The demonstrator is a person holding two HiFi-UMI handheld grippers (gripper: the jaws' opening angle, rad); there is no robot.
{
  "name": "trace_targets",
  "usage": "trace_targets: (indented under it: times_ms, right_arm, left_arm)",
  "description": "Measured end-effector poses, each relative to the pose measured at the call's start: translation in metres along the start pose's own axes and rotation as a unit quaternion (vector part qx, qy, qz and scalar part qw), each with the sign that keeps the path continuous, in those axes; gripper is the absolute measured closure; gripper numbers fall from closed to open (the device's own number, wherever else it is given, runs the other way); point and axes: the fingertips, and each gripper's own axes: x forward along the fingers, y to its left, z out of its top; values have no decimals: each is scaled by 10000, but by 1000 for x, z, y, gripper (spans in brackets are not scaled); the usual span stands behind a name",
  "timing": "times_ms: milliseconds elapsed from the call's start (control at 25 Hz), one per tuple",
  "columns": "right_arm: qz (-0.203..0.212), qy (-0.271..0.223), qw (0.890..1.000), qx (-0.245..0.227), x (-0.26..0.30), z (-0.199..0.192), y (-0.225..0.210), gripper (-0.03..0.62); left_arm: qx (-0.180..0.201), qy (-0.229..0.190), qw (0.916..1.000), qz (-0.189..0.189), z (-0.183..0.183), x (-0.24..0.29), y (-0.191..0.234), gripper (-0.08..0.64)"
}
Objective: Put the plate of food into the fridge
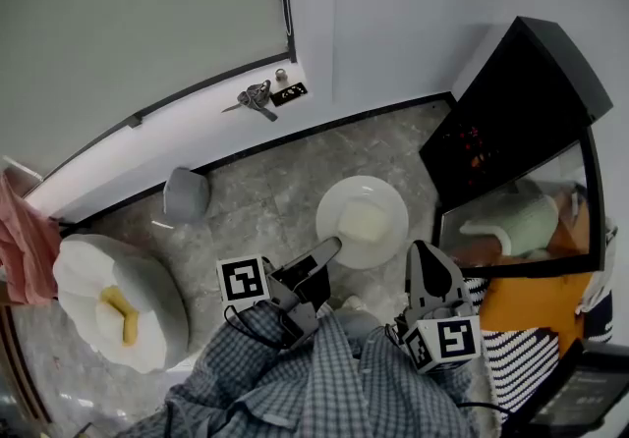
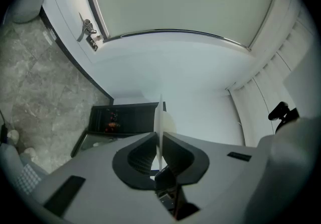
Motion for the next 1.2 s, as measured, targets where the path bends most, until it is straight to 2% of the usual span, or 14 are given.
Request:
trace_targets:
  times_ms: [80,160,360,480,600,640,720,840,1040,1200]
  right_arm:
    - [-1,10,9996,271,1,-1,-2,584]
    - [22,94,9971,759,2,-6,-4,584]
    - [-14,275,9786,2039,6,-20,-11,583]
    - [16,215,9580,2861,8,-23,-12,581]
    - [240,129,9262,3761,10,-25,-8,574]
    - [333,147,9177,3957,11,-25,-6,546]
    - [511,259,9042,4232,14,-28,2,509]
    - [707,492,8876,4525,17,-37,15,508]
    - [1076,553,8963,4266,21,-35,32,511]
    - [1111,488,8931,4332,23,-36,38,522]
  left_arm:
    - [10,-2,10000,-9,0,-1,0,532]
    - [20,-2,10000,-12,1,-1,1,532]
    - [12,-23,10000,-27,2,-2,1,532]
    - [-5,-38,10000,-30,4,-3,2,532]
    - [-33,-54,10000,-38,5,-5,2,532]
    - [-38,-56,10000,-45,6,-5,3,532]
    - [-53,-58,10000,-61,6,-6,3,532]
    - [-76,-47,9999,-76,6,-7,4,532]
    - [-127,-8,9999,-111,7,-10,4,532]
    - [-188,8,9997,-150,10,-13,6,532]
